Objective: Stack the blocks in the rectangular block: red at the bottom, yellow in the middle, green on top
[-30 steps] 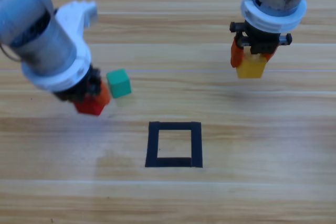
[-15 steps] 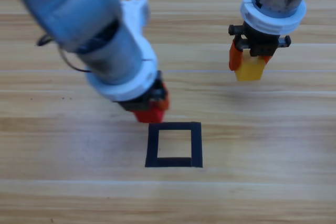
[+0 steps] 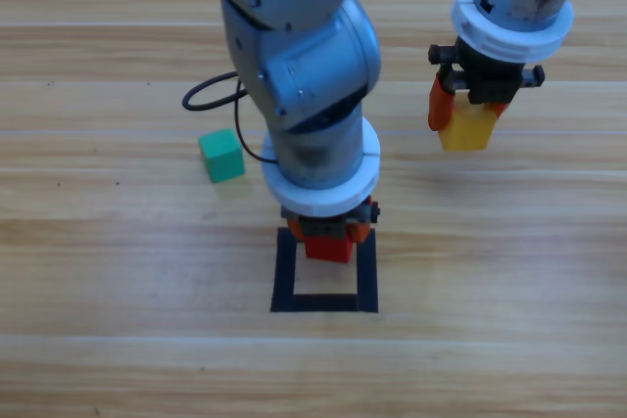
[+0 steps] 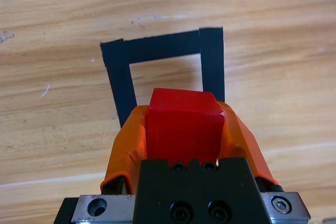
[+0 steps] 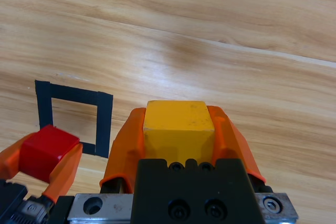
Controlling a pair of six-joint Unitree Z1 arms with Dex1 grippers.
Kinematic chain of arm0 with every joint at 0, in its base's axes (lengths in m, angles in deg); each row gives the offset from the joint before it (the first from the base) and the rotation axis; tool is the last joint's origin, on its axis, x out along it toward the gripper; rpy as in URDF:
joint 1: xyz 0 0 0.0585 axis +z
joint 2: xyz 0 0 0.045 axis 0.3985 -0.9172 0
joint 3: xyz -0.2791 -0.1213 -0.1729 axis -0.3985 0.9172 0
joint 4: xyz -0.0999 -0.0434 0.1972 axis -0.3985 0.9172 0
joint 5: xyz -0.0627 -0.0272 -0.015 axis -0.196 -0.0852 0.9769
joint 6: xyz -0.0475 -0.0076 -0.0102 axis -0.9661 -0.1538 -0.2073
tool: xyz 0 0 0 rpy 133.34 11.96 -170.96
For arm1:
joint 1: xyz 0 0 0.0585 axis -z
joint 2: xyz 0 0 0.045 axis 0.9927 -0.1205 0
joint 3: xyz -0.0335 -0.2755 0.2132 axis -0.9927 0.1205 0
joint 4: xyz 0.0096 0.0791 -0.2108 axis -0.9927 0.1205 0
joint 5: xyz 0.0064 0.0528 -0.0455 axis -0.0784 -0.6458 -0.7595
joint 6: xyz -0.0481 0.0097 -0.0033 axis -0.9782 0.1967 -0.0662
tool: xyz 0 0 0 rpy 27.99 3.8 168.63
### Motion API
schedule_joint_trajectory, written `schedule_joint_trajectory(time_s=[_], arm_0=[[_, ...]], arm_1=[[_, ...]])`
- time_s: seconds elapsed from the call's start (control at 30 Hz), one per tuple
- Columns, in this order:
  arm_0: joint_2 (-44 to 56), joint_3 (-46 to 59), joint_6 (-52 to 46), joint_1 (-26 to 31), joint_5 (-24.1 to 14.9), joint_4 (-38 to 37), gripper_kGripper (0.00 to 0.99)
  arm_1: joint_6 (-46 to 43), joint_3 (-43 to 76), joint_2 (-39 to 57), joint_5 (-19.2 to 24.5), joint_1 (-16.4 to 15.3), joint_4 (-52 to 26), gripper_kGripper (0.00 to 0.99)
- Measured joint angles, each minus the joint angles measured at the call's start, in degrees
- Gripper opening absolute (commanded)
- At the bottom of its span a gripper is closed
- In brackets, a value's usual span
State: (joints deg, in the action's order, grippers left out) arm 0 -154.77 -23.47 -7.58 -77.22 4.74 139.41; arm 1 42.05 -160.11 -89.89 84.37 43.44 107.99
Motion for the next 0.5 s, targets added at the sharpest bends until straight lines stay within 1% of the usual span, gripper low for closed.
schedule_joint_trajectory(time_s=[0.23, 0.5], arm_0=[[-2.0, -0.6, -5.4, 0.0, -2.2, 0.4, 0.000], [-2.0, -0.6, -13.1, -0.4, -2.2, 0.6, 0.000]], arm_1=[[-0.6, -0.1, 0.0, -0.5, 0.0, 0.0, 0.000], [-1.5, -0.1, 0.0, -1.4, 0.0, 0.0, 0.000]])
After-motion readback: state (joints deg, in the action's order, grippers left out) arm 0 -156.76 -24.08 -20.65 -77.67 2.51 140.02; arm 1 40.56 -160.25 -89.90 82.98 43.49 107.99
